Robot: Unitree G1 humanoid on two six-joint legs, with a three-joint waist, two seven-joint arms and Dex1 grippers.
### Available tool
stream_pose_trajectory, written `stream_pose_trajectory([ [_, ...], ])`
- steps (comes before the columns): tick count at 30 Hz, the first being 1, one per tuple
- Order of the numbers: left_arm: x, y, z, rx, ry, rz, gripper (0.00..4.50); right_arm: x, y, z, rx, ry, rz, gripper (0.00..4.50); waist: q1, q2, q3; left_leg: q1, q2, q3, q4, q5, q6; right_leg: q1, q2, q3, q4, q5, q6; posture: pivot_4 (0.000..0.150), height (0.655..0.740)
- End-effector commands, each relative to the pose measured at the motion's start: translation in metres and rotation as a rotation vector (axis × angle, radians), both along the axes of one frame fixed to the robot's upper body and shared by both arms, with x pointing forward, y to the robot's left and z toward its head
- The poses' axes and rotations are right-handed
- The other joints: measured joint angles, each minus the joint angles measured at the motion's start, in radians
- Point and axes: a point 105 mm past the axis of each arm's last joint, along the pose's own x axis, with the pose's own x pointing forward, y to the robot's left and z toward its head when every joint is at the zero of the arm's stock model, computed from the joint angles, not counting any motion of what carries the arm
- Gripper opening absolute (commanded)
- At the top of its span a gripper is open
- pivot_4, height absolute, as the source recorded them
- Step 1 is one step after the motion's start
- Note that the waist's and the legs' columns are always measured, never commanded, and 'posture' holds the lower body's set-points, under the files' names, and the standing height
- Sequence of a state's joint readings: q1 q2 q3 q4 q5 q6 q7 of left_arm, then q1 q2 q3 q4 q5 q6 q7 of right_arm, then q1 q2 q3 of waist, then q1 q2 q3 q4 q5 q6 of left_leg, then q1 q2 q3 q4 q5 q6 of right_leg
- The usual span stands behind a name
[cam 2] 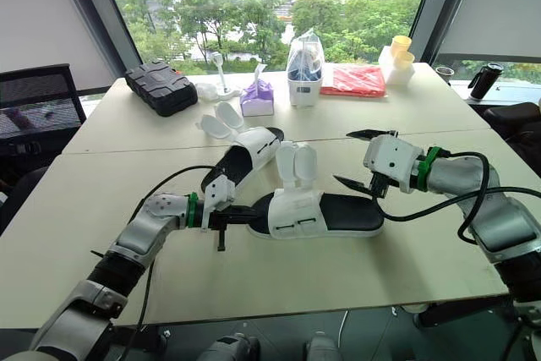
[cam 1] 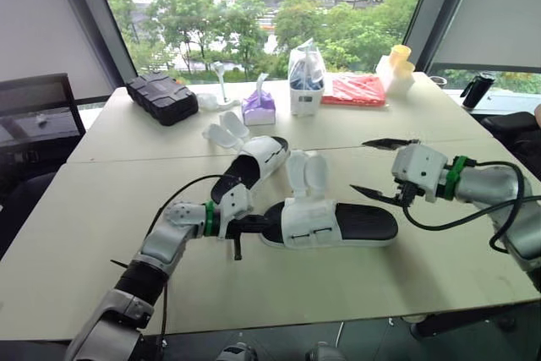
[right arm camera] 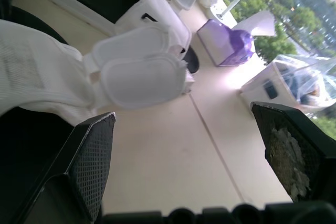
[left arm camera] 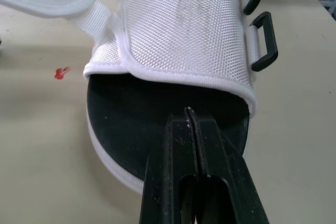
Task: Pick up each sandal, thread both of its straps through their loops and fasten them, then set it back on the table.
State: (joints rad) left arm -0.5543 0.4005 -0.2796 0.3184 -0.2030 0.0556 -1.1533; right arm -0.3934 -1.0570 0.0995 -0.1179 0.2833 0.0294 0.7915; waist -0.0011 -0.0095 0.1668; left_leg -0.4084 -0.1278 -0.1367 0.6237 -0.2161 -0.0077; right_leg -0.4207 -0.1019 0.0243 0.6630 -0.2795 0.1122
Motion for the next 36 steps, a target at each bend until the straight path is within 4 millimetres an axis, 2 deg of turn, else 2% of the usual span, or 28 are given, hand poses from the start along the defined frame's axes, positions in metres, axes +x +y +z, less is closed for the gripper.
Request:
stream_pose_trajectory([
  [1, 0.004, -0.005, 0.006, -0.002, -0.037, -0.007, 0.01, -0.007, 0.003, 0.009, 0.046, 0.022, -0.013, 4.50, 0.006, 0.000, 0.000, 0.000, 0.000, 0.000, 0.001, -0.001, 0.001, 0.000, 0.000, 0.000, 0.000, 0.000, 0.000, 0.150, 0.7400],
  [6, 0.005, -0.012, 0.000, -0.003, -0.029, -0.012, 0.01, -0.020, -0.003, -0.037, 0.040, 0.216, -0.073, 4.50, 0.014, 0.000, 0.000, 0.000, 0.000, 0.000, 0.003, -0.002, 0.003, 0.001, 0.000, -0.001, 0.000, 0.000, 0.001, 0.150, 0.7400],
  [8, 0.005, -0.013, -0.001, 0.001, -0.027, -0.018, 0.01, -0.023, -0.001, -0.048, 0.064, 0.253, -0.083, 4.50, 0.014, 0.000, 0.000, 0.000, 0.000, 0.000, 0.004, -0.002, 0.003, 0.002, 0.000, -0.001, 0.000, 0.001, 0.001, 0.150, 0.7400],
  [20, 0.007, -0.027, 0.000, -0.022, -0.022, -0.036, 0.01, -0.020, 0.009, -0.067, 0.126, 0.329, -0.095, 4.50, 0.013, 0.000, 0.000, 0.000, -0.001, 0.000, 0.007, -0.002, 0.003, 0.004, 0.000, -0.001, 0.000, 0.002, 0.003, 0.150, 0.7400],
  [26, 0.008, -0.036, -0.006, -0.018, -0.016, -0.045, 0.01, -0.021, 0.016, -0.081, 0.094, 0.372, -0.069, 4.50, 0.015, -0.001, 0.000, 0.001, -0.001, 0.000, 0.007, -0.002, 0.003, 0.005, 0.000, -0.002, 0.000, 0.002, 0.003, 0.150, 0.7400],
  [32, -0.002, -0.035, -0.023, 0.055, 0.026, -0.093, 0.01, -0.016, 0.010, -0.073, 0.079, 0.369, -0.070, 4.50, 0.013, -0.001, 0.000, 0.001, -0.001, 0.000, 0.007, -0.003, 0.004, 0.006, 0.000, -0.002, -0.001, 0.002, 0.003, 0.150, 0.7400],
  [34, -0.004, -0.034, -0.027, 0.068, 0.037, -0.096, 0.01, -0.009, -0.002, -0.062, 0.078, 0.359, -0.092, 4.50, 0.014, 0.000, -0.001, 0.001, -0.001, 0.000, 0.007, -0.003, 0.004, 0.006, 0.000, -0.002, -0.001, 0.002, 0.003, 0.150, 0.7400],
  [36, -0.005, -0.034, -0.029, 0.080, 0.037, -0.100, 0.01, 0.003, -0.013, -0.043, 0.147, 0.362, -0.128, 4.50, 0.013, -0.001, -0.001, 0.002, -0.001, 0.000, 0.007, -0.003, 0.004, 0.007, 0.000, -0.003, -0.002, 0.002, 0.003, 0.150, 0.7400],
])
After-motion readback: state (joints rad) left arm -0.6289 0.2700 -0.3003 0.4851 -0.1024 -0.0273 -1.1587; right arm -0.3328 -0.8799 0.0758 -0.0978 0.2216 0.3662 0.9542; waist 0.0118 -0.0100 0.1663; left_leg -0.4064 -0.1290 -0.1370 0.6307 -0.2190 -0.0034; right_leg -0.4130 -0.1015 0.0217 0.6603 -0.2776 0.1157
